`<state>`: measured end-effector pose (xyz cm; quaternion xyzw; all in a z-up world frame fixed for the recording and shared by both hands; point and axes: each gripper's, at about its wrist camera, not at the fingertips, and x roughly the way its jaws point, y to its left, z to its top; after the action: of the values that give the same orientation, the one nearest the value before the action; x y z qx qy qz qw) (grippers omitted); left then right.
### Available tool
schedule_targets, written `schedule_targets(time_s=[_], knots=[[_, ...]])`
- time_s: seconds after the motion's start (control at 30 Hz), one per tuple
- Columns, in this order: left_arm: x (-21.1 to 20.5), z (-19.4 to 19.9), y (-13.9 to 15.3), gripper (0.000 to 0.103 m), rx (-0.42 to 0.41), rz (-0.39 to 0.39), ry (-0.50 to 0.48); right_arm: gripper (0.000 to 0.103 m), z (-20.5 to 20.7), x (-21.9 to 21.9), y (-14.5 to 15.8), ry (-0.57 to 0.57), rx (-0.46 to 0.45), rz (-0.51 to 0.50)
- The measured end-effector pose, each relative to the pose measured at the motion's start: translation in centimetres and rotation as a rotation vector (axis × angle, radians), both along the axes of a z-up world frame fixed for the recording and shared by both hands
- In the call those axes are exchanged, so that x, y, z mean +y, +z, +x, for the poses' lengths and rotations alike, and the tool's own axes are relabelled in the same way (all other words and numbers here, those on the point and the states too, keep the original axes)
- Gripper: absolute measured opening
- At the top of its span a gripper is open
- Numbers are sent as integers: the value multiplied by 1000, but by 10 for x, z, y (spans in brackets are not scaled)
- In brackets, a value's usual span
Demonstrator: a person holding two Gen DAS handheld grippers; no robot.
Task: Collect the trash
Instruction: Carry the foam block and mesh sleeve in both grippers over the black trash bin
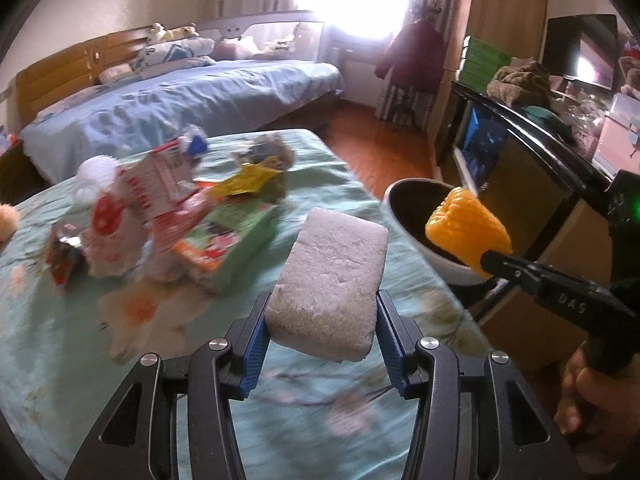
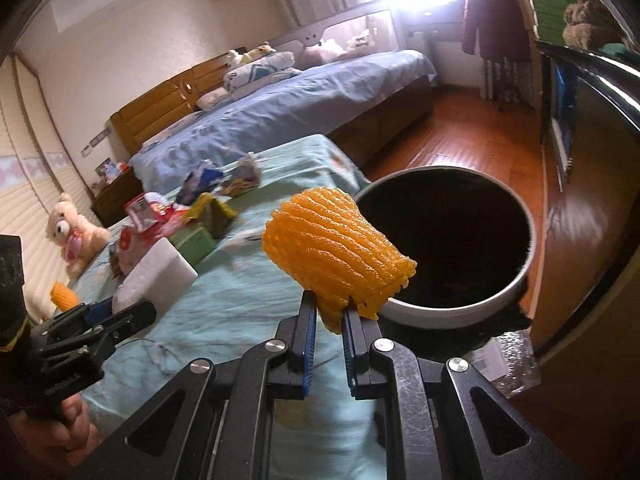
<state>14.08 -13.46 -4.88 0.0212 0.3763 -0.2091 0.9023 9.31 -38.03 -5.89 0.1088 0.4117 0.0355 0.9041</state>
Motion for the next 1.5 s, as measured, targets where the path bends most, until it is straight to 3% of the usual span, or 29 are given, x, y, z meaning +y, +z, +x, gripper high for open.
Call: schedule_targets(time_s=[0.47,0.7,1.5], knots=[[-73,43,-6,49,-11,39,-75,12,15,-51,-12,-73,57,-35],[-104,70,-18,49,21,54,-109,12,25,-71,-15,-90,77,-48],[-161,129,-43,52,93,67,-147,16,57,-106,-22,-101,121,-39]])
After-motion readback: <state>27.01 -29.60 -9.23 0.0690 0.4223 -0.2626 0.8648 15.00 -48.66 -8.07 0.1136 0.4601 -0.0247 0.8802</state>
